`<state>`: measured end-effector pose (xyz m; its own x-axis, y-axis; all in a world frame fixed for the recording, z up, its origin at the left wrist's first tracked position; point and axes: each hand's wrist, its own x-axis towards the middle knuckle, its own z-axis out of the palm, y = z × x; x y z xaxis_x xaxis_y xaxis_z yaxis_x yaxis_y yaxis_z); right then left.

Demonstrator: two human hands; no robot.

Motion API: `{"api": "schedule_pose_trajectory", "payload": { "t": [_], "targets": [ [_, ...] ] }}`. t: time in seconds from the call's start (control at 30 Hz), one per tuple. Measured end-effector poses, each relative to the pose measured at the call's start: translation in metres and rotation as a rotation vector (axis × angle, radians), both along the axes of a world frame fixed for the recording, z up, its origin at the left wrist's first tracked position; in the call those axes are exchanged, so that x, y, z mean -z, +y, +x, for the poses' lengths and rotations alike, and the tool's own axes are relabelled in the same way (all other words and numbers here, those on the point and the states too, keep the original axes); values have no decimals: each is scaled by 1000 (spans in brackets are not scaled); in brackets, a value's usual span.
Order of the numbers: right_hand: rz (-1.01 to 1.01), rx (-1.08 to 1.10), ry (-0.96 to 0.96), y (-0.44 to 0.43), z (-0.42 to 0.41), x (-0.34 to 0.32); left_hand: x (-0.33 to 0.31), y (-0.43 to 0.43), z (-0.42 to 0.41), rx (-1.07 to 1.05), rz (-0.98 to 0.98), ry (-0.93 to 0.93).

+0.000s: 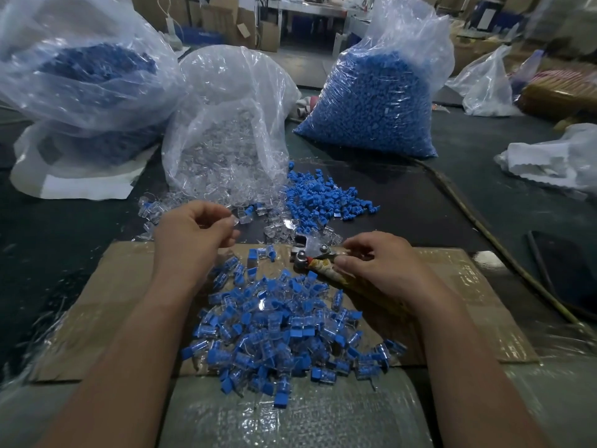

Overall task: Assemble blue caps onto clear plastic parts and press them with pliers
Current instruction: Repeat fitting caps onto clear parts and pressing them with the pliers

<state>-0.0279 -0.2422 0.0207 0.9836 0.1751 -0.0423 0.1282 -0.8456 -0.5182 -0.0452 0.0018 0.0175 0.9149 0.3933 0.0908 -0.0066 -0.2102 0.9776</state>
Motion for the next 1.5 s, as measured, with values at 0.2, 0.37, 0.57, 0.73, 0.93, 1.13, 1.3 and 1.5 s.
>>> {"api": "schedule_pose_trajectory", "payload": {
  "t": [0.2,0.37,0.57,0.73,0.93,1.13,1.3,1.5],
  "targets": [
    [30,100,-173,-5,19,-19,-4,-9,-1,153,-187,-39],
    [-104,164,-141,-4,57,-13,-5,-16,-3,209,-208,-41],
    [-179,133,-104,1,84,4,-8,-20,-5,221,-215,-24],
    [-230,142,-112,0,89,10,-10,-21,-6,222,-221,-19],
    [-129,150,-168,-2,78,4,-12,-22,-7,242,-225,-7],
    [404,4,-254,28,19,-23,-13,-27,-10,278,-237,-5],
    [474,-84,-332,58,-13,-14,-11,-33,-12,278,-179,-14],
    [482,-126,-346,68,-17,-8,-10,-35,-12,287,-145,-35]
  ]
}}
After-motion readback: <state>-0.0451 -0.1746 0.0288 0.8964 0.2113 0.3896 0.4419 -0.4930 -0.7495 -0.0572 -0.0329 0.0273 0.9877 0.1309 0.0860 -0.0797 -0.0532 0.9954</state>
